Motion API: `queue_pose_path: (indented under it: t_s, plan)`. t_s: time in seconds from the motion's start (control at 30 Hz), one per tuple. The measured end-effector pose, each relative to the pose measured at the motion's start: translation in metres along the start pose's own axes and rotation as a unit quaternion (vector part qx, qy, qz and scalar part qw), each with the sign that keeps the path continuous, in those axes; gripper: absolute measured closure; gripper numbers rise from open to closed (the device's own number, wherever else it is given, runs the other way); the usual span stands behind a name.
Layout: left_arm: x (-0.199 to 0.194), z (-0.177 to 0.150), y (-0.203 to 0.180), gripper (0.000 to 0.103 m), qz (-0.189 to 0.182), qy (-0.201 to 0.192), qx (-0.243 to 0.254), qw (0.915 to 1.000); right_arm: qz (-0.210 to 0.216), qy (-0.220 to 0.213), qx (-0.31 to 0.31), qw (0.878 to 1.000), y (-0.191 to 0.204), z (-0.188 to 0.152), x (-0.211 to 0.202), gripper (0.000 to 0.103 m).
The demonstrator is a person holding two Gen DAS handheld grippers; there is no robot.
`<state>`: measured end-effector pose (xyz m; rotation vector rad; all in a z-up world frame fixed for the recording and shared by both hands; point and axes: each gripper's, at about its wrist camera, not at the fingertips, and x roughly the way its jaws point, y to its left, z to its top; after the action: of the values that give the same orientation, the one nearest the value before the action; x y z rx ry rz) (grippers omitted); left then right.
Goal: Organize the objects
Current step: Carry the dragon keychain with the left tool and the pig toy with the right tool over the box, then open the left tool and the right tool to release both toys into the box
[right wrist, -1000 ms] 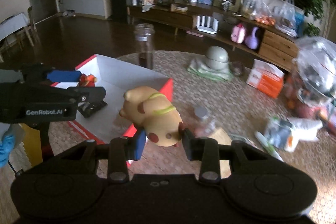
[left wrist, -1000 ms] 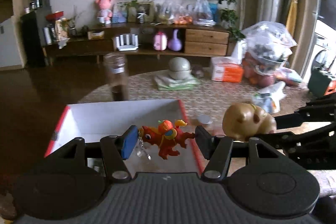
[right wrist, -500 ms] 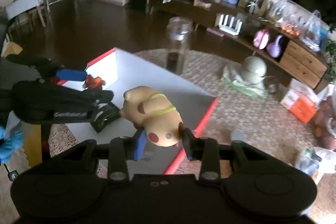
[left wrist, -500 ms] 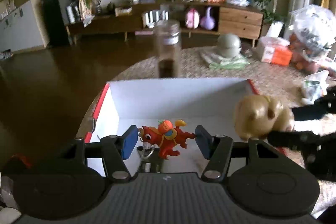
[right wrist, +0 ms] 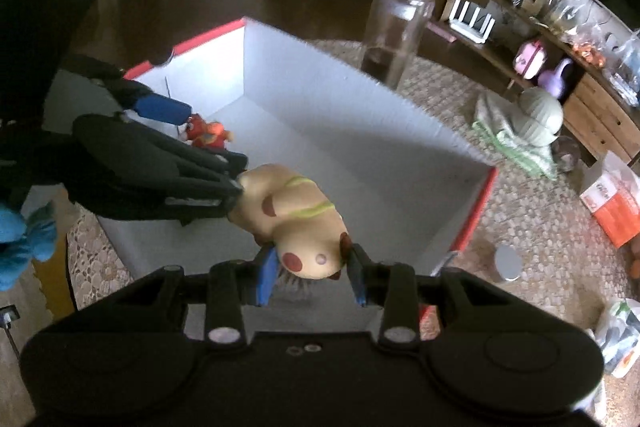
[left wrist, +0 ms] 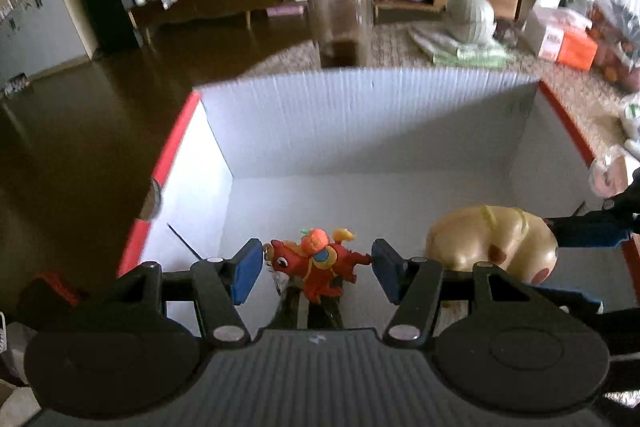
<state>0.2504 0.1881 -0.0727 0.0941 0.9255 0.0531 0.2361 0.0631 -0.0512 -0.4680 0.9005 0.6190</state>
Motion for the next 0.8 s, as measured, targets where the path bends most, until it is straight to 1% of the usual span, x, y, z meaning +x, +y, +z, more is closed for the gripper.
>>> queue_pose_path:
  t_s: [0.07,0.2,0.43,0.53,0.57,0.6,0.8]
  plan:
    - [0.006,0.000,-0.001,0.043,-0.002,0.013,0.000,0.9999,0.000,0.007,0.000,1.000,0.001,-0.001,0.006,0.066]
    - [0.007,0.001,0.000,0.043,-0.007,0.017,-0.005,0.9998,0.002,0.018,0.008,1.000,0.000,-0.004,0.013,0.065]
    - [0.007,0.001,-0.002,0.043,-0.007,0.025,-0.008,0.9996,0.009,0.015,0.025,1.000,-0.005,-0.007,0.011,0.060]
    - [0.006,0.001,-0.002,0.042,-0.001,0.024,-0.010,0.9997,0.015,0.010,0.031,0.999,-0.009,-0.008,0.006,0.059]
    - [0.005,0.002,-0.002,0.037,-0.002,0.022,-0.013,0.9997,0.016,0.009,0.034,0.999,-0.010,-0.009,0.005,0.057]
    - [0.003,0.002,-0.001,0.035,-0.004,0.020,-0.019,0.9996,0.017,0.006,0.037,0.999,-0.011,-0.010,0.003,0.056]
    - [-0.011,0.005,0.001,0.035,-0.007,0.001,-0.037,0.9993,0.025,-0.014,0.040,0.999,-0.014,-0.016,-0.014,0.047]
